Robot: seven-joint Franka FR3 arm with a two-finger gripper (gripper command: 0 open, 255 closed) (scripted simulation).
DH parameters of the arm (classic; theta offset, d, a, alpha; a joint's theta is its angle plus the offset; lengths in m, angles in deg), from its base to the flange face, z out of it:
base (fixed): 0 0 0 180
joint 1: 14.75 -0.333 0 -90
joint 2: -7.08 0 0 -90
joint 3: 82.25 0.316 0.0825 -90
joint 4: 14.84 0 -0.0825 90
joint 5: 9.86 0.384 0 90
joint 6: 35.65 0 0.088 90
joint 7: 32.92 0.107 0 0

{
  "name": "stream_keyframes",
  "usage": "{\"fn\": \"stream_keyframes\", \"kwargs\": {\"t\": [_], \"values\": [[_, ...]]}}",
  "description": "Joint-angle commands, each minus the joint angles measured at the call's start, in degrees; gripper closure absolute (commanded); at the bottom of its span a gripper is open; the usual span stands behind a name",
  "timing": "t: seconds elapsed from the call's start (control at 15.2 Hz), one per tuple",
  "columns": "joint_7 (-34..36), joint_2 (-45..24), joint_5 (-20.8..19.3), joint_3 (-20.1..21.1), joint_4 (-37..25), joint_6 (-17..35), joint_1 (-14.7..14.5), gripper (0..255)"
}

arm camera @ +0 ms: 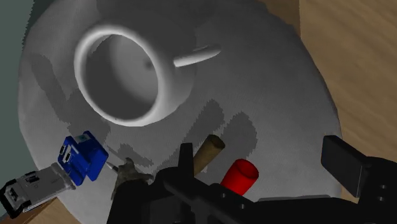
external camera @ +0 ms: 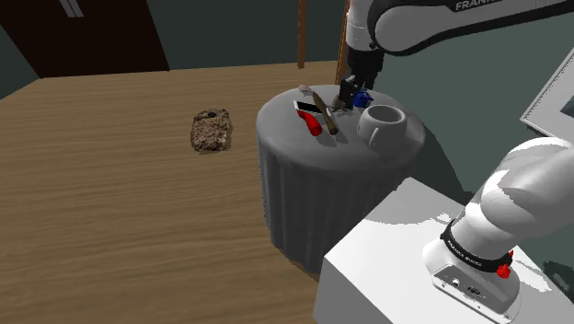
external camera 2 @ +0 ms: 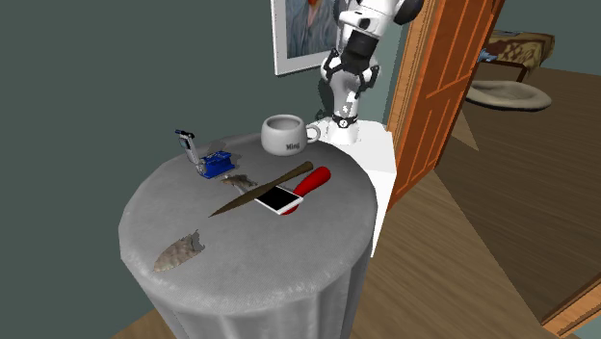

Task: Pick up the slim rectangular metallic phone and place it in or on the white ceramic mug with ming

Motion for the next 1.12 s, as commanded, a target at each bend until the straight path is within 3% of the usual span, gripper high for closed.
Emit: {"fn": "stream_keyframes", "kwargs": {"t": [0.0, 0.26, 0.53, 0.79, 1.06], "values": [[4.49, -3.59, -4.28, 3.51, 0.52, 4.49, 1.32, 0], [15.60, -12.46, -15.43, 10.96, -1.05, 9.96, 5.29, 0], [29.02, -23.46, -30.42, 17.98, -5.42, 10.19, 9.59, 0], [41.62, -36.55, -46.74, 21.85, -12.14, 3.90, 10.64, 0], [49.79, -49.83, -60.68, 21.17, -20.09, -5.49, 7.53, 0]]}}
